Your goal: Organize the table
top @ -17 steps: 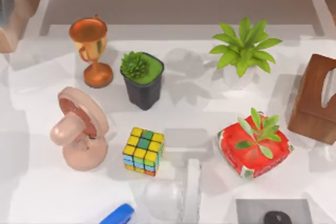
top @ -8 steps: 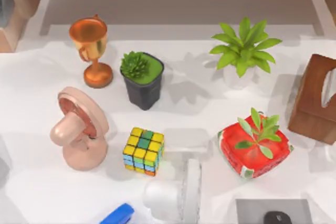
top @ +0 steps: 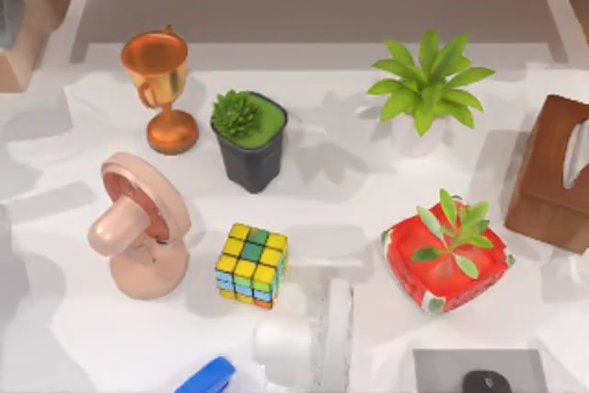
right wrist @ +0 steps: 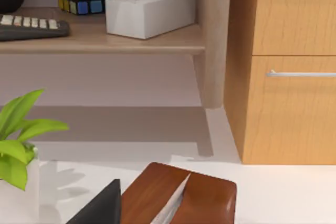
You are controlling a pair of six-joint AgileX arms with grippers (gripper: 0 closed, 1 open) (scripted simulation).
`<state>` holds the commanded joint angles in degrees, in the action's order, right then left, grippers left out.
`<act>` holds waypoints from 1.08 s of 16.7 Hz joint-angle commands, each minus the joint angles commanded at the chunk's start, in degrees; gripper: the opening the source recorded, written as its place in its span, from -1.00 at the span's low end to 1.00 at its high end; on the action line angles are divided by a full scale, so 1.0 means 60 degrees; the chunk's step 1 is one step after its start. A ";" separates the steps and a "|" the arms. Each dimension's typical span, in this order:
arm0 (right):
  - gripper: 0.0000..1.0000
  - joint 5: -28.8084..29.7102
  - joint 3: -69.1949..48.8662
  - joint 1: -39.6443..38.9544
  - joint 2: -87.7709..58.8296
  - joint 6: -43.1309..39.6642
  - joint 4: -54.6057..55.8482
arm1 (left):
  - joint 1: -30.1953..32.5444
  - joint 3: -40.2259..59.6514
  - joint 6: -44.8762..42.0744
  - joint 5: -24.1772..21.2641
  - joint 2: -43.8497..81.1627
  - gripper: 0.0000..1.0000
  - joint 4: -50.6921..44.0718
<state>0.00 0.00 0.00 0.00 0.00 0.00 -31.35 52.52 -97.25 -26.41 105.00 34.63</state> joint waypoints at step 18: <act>1.00 0.0000 0.0000 0.0000 0.0000 0.0000 0.0000 | 0.0794 0.1218 -0.0234 -0.0276 0.1515 -1.00 0.0312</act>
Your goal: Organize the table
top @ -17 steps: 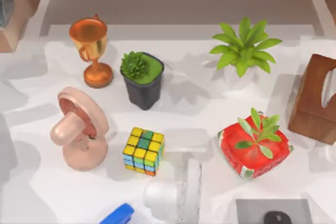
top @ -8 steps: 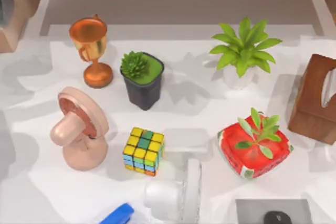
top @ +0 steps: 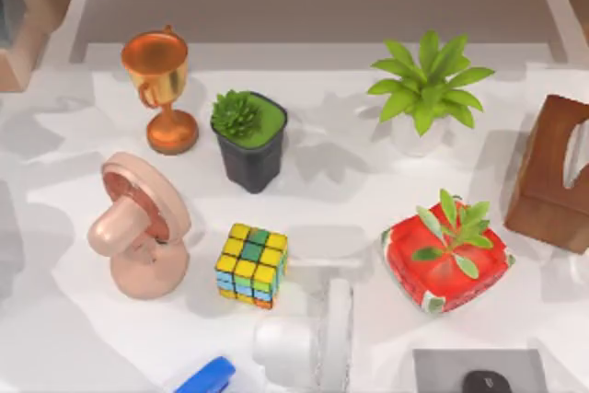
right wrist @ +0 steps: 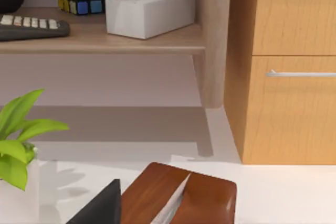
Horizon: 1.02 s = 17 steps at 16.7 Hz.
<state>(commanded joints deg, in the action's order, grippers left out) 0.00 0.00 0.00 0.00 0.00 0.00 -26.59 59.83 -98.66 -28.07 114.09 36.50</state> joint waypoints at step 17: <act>1.00 0.0000 0.0000 0.0000 0.0000 0.0000 0.0000 | 0.0000 0.0000 0.0000 0.0000 0.0000 1.00 0.0000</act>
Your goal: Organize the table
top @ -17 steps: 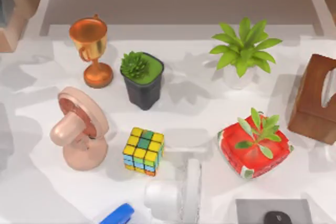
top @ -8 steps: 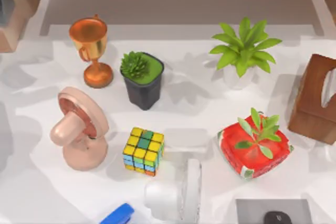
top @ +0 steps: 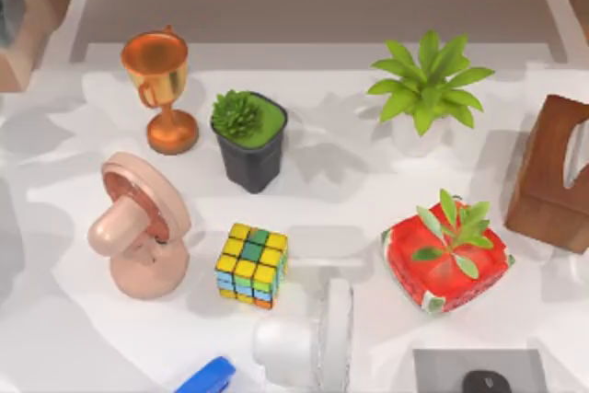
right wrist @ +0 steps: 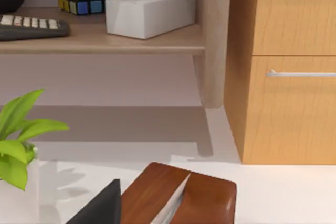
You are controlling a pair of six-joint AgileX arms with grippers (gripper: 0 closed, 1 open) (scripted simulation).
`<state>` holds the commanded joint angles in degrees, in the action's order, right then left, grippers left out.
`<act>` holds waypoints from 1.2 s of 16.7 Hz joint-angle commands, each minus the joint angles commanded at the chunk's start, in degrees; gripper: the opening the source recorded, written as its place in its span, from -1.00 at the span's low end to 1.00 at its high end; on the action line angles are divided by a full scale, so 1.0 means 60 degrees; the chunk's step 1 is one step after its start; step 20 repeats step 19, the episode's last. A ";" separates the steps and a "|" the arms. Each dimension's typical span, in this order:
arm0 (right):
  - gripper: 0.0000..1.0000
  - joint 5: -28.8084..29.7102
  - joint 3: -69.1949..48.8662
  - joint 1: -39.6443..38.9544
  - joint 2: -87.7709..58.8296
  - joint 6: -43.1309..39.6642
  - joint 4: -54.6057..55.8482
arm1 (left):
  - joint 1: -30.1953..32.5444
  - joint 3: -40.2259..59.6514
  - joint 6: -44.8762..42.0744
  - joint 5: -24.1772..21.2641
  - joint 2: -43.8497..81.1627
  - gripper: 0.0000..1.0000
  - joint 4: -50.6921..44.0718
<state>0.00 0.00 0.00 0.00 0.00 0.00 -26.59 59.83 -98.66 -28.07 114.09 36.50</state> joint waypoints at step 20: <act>1.00 0.0000 0.0000 0.0000 0.0000 0.0000 0.0000 | -0.0694 -0.1842 -0.0239 -0.0616 -0.1270 1.00 0.0446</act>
